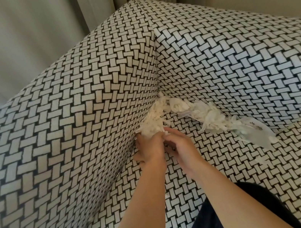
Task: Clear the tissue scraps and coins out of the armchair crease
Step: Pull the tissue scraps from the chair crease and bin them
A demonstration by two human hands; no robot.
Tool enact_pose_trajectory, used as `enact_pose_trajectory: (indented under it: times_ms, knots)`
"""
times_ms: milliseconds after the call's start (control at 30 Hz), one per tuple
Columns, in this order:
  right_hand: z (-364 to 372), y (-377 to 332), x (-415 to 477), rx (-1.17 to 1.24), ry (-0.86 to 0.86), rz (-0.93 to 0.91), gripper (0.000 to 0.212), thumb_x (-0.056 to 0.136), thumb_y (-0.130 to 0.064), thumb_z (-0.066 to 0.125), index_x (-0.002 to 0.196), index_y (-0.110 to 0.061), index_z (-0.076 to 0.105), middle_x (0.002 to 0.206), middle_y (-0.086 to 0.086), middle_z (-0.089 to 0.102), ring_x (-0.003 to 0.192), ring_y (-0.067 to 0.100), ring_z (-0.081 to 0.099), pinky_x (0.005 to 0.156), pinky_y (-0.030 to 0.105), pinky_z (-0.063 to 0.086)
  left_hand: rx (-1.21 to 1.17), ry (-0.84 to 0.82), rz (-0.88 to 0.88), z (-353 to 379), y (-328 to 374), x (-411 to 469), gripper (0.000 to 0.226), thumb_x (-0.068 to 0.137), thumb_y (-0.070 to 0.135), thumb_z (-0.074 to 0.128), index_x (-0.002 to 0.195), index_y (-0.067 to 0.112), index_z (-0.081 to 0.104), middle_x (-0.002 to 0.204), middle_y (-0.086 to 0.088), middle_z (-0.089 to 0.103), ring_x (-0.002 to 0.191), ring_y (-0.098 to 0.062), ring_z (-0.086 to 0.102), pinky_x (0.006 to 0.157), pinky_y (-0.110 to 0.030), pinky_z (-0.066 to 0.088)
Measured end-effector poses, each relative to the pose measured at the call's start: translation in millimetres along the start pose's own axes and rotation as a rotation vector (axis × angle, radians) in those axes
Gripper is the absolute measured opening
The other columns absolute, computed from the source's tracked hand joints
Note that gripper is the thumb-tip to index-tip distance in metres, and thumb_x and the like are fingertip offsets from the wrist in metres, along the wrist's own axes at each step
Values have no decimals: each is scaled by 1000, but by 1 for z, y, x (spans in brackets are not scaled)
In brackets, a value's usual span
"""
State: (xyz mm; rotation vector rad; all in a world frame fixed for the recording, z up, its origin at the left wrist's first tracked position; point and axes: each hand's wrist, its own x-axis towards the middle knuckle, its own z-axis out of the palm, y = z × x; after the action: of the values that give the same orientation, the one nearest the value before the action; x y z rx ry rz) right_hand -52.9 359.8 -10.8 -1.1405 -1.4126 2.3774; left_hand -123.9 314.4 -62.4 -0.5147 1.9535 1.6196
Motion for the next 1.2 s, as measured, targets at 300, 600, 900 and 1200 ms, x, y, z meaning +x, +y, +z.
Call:
enact_pose_trajectory:
  times_ms: [300,600,900,1200]
  knots:
    - [0,1,4,16,-24,1,33,90,-12,54,123,-12,60,122,8,62,115,18,56,102,36,43,-86,-69,72,1,21,-21,43,61,11,53,93,38,60,99,2,66,102,-23,58,88,-43,51]
    - [-14,0,1,3,52,-124,22,88,-4,55,98,-12,72,102,10,72,103,25,64,96,39,50,81,-139,268,-4,1,-43,39,63,37,62,100,50,62,103,4,65,111,-21,52,94,-41,48]
    - [-17,-7,-17,4,-9,-66,24,86,-1,59,108,-5,67,105,15,70,85,16,67,72,24,52,168,-313,435,-44,1,-72,36,82,9,65,96,41,61,93,12,70,89,-4,65,79,-20,52]
    - [-19,-15,-45,-373,10,-205,16,87,-19,61,99,-19,71,98,-7,69,95,4,60,79,20,42,320,-384,569,-79,3,-105,40,88,15,62,105,48,49,102,25,60,94,16,55,72,-7,42]
